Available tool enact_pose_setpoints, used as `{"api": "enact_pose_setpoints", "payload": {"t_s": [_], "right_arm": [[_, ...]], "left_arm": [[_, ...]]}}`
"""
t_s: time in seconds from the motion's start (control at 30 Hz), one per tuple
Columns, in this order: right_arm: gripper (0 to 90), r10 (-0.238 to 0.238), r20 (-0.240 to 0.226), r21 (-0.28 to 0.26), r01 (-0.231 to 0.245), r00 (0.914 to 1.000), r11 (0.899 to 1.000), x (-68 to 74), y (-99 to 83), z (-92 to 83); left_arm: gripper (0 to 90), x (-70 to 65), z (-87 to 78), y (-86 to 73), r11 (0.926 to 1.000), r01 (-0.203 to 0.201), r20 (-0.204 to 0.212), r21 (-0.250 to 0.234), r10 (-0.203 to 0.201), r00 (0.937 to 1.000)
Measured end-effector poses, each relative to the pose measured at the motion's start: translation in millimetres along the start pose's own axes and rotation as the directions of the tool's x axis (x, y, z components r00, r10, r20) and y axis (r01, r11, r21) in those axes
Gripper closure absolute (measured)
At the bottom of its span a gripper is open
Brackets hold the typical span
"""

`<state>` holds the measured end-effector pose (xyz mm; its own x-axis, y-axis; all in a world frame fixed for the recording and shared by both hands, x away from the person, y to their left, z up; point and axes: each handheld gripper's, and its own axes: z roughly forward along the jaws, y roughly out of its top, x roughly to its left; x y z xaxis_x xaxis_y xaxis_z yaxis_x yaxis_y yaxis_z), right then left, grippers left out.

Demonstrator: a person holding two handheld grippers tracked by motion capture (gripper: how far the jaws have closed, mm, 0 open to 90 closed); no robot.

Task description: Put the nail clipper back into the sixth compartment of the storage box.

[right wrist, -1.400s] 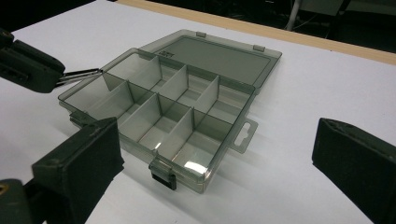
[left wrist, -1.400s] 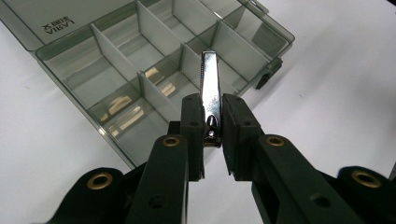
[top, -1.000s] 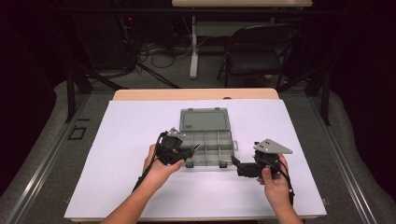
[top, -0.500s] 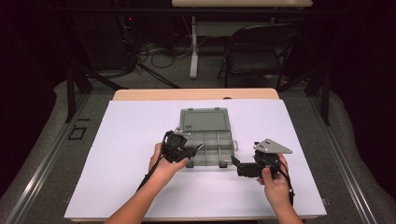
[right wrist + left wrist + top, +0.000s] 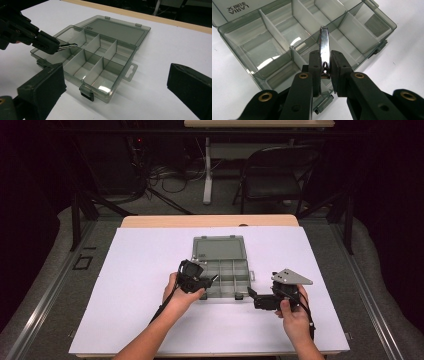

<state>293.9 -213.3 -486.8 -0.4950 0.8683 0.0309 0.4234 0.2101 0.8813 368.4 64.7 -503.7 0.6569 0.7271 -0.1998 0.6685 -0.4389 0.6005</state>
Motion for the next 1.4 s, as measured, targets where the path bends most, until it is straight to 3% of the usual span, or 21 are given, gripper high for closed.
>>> {"api": "enact_pose_setpoints", "payload": {"t_s": [0.47,1.4], "right_arm": [[1.2,0.001,-0.001,0.005,-0.001,1.0,1.0,-0.2,0.0,-0.3],[2.3,0.005,-0.002,0.004,-0.005,1.0,1.0,0.5,-0.3,0.1]], "left_arm": [[79.1,-3.2,6.9,0.7,0.9995,0.008,0.001,0.03,-0.008,1.0],[76.6,-3.7,10.4,0.0,0.9999,0.009,-0.004,0.006,-0.009,0.9999]]}}
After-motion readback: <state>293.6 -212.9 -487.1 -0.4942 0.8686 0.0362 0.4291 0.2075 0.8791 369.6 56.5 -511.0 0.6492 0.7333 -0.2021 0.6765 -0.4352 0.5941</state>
